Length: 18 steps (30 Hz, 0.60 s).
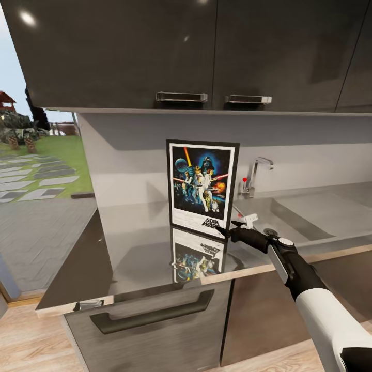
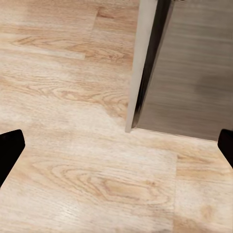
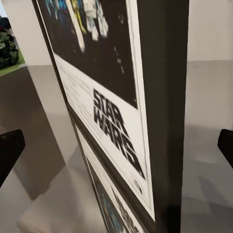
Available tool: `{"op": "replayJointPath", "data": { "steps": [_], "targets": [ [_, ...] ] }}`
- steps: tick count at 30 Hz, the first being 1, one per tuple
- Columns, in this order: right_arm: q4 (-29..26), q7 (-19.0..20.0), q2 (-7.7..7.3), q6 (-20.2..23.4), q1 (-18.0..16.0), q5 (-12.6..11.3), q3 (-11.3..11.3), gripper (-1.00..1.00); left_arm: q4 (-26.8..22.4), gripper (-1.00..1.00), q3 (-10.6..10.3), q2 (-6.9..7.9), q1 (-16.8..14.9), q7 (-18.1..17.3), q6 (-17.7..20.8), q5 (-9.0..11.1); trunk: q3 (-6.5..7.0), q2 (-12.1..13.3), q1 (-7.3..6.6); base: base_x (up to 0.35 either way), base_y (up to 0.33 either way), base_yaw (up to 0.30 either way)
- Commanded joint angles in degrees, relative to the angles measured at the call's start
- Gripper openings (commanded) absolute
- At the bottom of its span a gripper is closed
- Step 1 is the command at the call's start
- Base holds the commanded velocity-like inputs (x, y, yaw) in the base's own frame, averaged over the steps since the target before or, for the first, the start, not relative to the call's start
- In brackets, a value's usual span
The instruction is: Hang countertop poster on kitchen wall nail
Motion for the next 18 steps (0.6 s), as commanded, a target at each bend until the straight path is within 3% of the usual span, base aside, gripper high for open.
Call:
{"op": "replayJointPath", "data": {
  "steps": [1,18],
  "targets": [
    [-0.05,0.00,-0.05,0.53,-0.03,-0.60,0.15,1.00,-0.04,1.00,0.16,-0.03,-0.01,-0.34,-0.10,-0.03,-0.05,-0.03,0.00,0.045,0.059,0.000],
    [-0.06,0.01,-0.05,0.42,-0.03,-0.63,0.16,1.00,-0.03,1.00,0.16,-0.03,-0.01,-0.34,-0.10,-0.03,-0.05,-0.03,0.00,0.022,0.034,0.000]
  ]
}}
